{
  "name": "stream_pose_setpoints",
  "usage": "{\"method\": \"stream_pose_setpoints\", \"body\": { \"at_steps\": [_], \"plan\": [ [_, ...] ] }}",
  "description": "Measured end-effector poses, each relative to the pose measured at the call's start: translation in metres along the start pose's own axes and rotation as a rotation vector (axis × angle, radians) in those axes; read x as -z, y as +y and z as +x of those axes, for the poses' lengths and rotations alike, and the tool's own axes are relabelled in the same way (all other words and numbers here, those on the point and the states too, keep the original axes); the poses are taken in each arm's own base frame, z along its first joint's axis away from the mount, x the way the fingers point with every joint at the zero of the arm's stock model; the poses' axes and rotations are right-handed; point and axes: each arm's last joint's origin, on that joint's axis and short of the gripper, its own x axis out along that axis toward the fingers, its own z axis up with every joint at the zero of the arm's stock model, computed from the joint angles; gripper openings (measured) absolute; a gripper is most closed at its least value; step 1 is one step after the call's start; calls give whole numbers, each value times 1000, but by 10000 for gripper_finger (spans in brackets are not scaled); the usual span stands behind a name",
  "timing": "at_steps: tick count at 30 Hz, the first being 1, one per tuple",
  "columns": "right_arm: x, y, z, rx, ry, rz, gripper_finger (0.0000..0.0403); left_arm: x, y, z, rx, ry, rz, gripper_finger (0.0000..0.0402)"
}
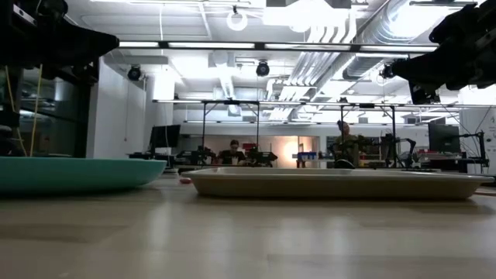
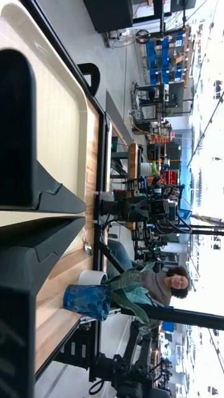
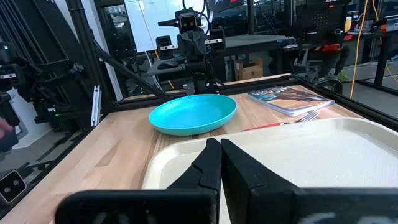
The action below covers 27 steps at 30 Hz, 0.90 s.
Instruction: Pick and place plate/cup/fork/spoon on tray
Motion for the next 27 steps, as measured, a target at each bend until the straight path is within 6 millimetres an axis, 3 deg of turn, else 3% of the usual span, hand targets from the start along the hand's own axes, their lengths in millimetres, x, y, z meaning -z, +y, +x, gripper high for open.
{"method": "stream_pose_setpoints", "body": {
  "at_steps": [14,18,27],
  "plan": [
    [0,0,0,0,0,0,0,0,0,0,0,0,0,3],
    [0,0,0,0,0,0,0,-3,0,0,2,-33,-84,3],
    [0,0,0,0,0,0,0,-47,4,-7,-18,-417,-306,3]
  ]
}}
